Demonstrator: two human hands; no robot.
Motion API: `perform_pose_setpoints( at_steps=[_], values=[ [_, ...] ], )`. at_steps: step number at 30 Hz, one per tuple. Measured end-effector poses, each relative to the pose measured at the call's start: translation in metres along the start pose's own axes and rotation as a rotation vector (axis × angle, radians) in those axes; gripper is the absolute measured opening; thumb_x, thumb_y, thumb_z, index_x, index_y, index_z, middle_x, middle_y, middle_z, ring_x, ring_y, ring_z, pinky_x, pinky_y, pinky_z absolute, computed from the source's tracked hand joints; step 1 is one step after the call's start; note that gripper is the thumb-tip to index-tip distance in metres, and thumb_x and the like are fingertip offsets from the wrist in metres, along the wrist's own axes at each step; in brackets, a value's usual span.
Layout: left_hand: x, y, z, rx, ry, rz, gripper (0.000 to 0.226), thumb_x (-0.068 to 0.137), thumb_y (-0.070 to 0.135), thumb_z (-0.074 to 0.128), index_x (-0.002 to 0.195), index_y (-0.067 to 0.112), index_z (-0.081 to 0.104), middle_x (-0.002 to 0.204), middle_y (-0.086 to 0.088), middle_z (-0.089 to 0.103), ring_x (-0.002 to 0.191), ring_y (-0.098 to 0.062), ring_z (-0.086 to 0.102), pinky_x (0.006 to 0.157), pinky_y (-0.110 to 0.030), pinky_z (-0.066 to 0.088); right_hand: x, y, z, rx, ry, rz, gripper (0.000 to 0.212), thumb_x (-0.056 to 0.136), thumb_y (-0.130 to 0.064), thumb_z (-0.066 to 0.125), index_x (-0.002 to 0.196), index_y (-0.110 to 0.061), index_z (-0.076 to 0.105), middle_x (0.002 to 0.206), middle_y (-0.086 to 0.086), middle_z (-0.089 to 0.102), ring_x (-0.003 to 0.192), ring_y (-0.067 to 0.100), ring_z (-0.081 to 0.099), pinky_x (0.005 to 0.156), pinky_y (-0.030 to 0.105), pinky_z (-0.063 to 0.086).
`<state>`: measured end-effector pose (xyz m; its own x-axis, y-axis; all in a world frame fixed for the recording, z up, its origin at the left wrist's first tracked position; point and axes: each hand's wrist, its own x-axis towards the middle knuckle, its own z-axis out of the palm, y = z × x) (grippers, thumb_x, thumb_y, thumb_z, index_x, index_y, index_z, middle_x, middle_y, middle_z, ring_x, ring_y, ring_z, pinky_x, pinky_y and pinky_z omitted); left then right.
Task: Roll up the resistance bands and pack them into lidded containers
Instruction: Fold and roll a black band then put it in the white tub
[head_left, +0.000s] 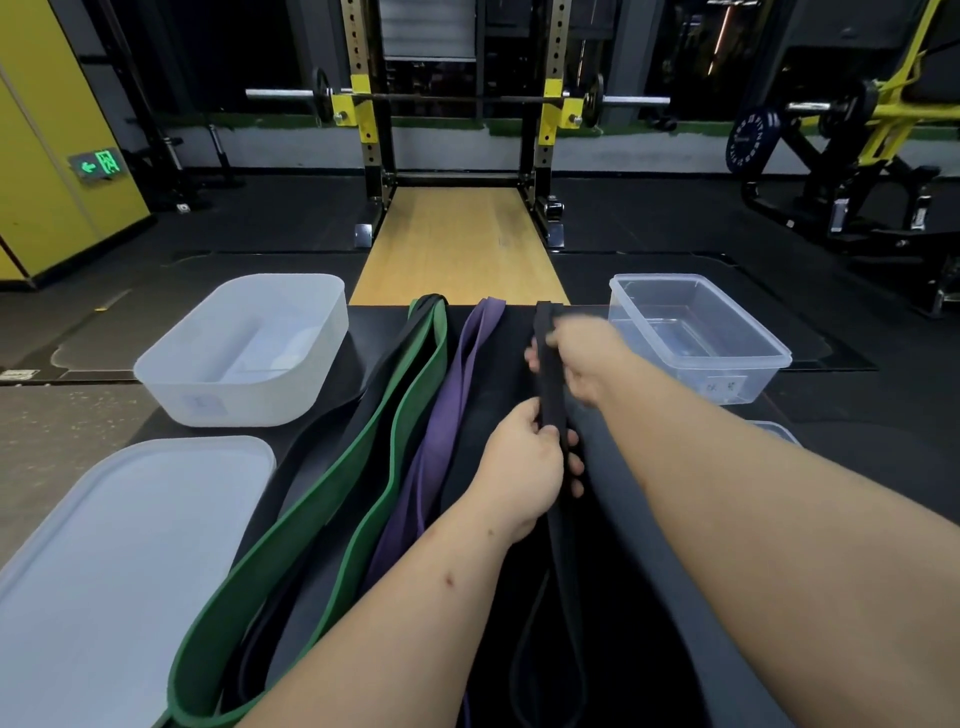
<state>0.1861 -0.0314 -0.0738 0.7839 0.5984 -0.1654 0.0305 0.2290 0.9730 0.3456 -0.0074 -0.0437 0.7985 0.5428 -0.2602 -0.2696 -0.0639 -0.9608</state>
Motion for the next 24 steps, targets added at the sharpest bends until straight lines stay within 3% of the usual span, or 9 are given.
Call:
perform_pose_setpoints(
  at_steps=[2,3,7,10,12,14,17,24],
  values=[
    [0.001,0.001,-0.001,-0.023,0.007,0.023,0.034,0.103,0.001,0.030,0.112,0.007,0.062,0.085,-0.007,0.061,0.059,-0.017,0.052,0.052,-0.032,0.047,0.000,-0.007,0.005,0.091,-0.048,-0.130,0.028,0.101,0.006,0.037,0.113,-0.003,0.060,0.088,0.012,0.061,0.070,0.022,0.065,0.063,0.030,0.059],
    [0.002,0.001,-0.001,-0.022,0.006,0.020,0.034,0.103,0.002,0.030,0.112,0.007,0.062,0.086,-0.008,0.061,0.059,-0.017,0.052,0.052,-0.032,0.047,0.000,-0.006,0.005,0.112,-0.043,-0.110,0.028,0.103,0.005,0.036,0.118,-0.003,0.059,0.089,0.012,0.060,0.072,0.023,0.066,0.067,0.032,0.061],
    [0.000,-0.006,0.002,0.044,-0.007,-0.055,0.031,0.104,0.004,0.030,0.115,0.006,0.059,0.096,-0.011,0.059,0.061,-0.018,0.055,0.052,-0.031,0.051,-0.011,0.019,-0.006,-0.107,0.006,0.151,0.016,0.105,-0.003,0.042,0.103,0.005,0.056,0.091,0.021,0.067,0.076,0.031,0.072,0.080,0.043,0.064],
    [-0.002,-0.002,0.001,-0.008,-0.017,-0.088,0.032,0.106,0.004,0.031,0.126,0.005,0.056,0.096,-0.012,0.057,0.058,-0.017,0.055,0.049,-0.029,0.051,-0.023,0.023,-0.010,-0.170,-0.032,0.181,0.021,0.105,-0.007,0.044,0.100,0.007,0.059,0.088,0.021,0.072,0.076,0.031,0.071,0.072,0.040,0.063],
    [-0.004,0.002,-0.001,-0.043,-0.025,-0.116,0.033,0.107,0.005,0.032,0.133,0.005,0.052,0.098,-0.014,0.055,0.061,-0.017,0.056,0.050,-0.029,0.053,-0.033,0.025,-0.015,-0.219,-0.053,0.173,0.023,0.103,-0.009,0.046,0.094,0.005,0.063,0.085,0.018,0.073,0.075,0.030,0.071,0.076,0.042,0.060],
    [-0.011,0.005,-0.003,-0.041,-0.058,-0.129,0.031,0.108,0.009,0.037,0.138,0.004,0.048,0.100,-0.017,0.054,0.064,-0.018,0.059,0.054,-0.030,0.056,-0.046,0.030,-0.019,-0.235,-0.078,0.164,0.024,0.101,-0.007,0.048,0.085,0.001,0.064,0.080,0.015,0.071,0.068,0.026,0.069,0.061,0.034,0.058],
    [-0.024,0.010,-0.006,-0.026,-0.102,-0.148,0.032,0.108,0.010,0.042,0.135,-0.007,0.049,0.101,-0.019,0.052,0.066,-0.020,0.061,0.059,-0.032,0.061,-0.070,0.035,-0.027,-0.228,-0.098,0.140,0.027,0.100,-0.003,0.048,0.077,-0.004,0.062,0.076,0.014,0.068,0.053,0.021,0.062,0.039,0.025,0.040],
    [-0.065,0.009,-0.007,-0.017,-0.114,-0.182,0.031,0.107,0.007,0.045,0.126,-0.016,0.052,0.094,-0.019,0.054,0.065,-0.019,0.061,0.061,-0.034,0.062,-0.117,0.044,-0.039,-0.227,-0.123,0.112,0.023,0.098,-0.001,0.051,0.078,-0.006,0.063,0.085,0.018,0.071,0.066,0.026,0.065,0.042,0.028,0.040]
  ],
)
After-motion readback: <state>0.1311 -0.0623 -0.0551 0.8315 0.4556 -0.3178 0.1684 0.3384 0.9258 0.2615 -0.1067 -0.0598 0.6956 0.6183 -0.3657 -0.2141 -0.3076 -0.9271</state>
